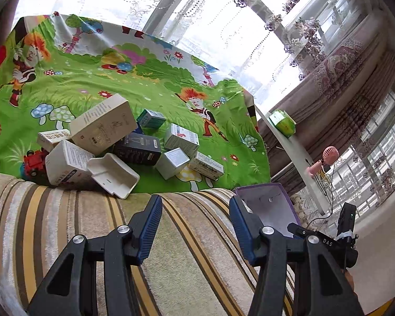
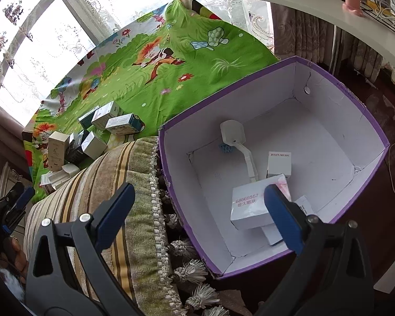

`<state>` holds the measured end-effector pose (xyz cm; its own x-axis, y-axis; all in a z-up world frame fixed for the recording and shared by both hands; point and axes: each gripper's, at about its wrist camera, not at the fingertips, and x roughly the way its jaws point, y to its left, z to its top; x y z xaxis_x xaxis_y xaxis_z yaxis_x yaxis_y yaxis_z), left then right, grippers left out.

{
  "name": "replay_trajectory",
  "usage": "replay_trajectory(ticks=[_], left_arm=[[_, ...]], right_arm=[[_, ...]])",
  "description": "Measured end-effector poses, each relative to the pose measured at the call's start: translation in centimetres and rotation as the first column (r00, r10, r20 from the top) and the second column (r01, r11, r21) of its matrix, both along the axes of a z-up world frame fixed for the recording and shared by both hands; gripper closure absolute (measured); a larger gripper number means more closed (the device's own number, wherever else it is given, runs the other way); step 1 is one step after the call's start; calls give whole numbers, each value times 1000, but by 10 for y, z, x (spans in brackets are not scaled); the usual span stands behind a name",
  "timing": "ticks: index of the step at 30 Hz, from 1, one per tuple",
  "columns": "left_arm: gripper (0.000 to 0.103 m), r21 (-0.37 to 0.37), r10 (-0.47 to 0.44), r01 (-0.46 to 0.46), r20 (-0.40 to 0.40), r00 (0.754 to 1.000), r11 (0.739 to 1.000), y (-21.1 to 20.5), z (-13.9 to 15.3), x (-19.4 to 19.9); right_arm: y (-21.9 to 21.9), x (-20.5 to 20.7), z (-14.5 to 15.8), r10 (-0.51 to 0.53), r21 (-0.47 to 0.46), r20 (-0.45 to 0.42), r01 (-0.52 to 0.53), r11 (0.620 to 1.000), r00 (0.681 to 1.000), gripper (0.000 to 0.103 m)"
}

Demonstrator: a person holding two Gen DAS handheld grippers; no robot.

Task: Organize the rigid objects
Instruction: 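Grasp large beige box with left tool while right tool grasps long white medicine box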

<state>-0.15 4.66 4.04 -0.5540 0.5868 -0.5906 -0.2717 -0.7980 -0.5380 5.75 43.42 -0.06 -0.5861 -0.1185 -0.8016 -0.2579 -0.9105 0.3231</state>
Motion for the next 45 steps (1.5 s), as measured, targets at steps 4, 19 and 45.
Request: replay_trajectory(ticks=[4,19,45], left_arm=[[49,22,65,-65,15,998,998,-26,-3,-6],[23,55,145,-154,132,981,987,-71,2,-62],[0,22,189,-226,476,859,974,-67,-45,-176]], right_arm=[[-14,-6,-2,37,6,10,-37,999,999,4],[-58,-48,10,153,40,15,-154,987,988,4],[-104,-159,-11,177,-35,87,-175,984,980,4]])
